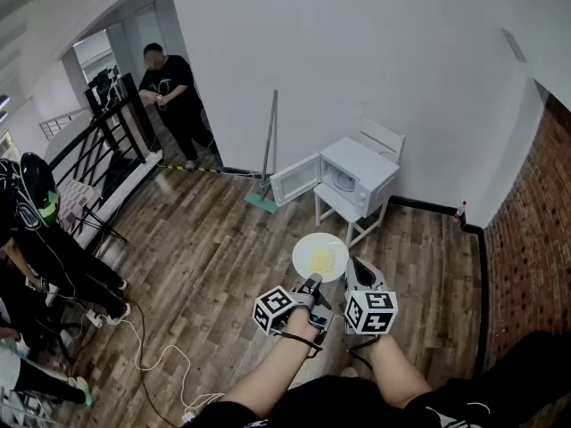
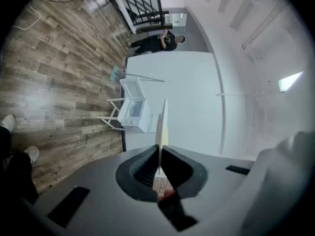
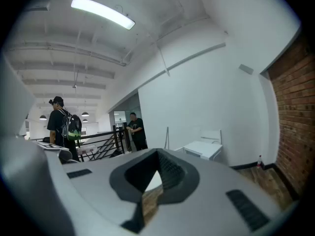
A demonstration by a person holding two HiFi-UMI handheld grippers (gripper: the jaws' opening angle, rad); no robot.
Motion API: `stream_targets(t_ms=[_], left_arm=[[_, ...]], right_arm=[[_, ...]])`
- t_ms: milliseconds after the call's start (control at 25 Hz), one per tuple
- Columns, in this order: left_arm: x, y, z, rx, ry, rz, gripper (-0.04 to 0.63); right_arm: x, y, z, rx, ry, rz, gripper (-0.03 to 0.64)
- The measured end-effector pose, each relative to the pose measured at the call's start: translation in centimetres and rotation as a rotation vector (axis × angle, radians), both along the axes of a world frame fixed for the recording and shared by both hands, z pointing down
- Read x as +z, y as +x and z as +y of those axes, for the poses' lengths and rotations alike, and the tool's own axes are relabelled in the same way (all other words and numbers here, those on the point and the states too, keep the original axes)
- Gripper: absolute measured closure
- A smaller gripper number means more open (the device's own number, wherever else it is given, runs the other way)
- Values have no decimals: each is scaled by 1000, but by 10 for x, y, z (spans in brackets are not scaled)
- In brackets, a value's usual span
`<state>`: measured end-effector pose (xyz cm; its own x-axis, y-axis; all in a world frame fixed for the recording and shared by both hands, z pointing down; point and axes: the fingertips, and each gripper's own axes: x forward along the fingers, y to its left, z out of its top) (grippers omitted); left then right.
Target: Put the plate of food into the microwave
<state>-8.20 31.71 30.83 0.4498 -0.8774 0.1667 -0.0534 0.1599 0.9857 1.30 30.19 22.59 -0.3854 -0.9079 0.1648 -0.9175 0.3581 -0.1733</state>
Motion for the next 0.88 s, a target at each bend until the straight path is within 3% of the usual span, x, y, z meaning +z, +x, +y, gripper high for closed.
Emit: stream_targets(t_ms=[880], left_arm=[[21, -61, 7, 41, -16, 17, 583]], right_arm=[[15, -50, 13, 85, 1, -9, 604]])
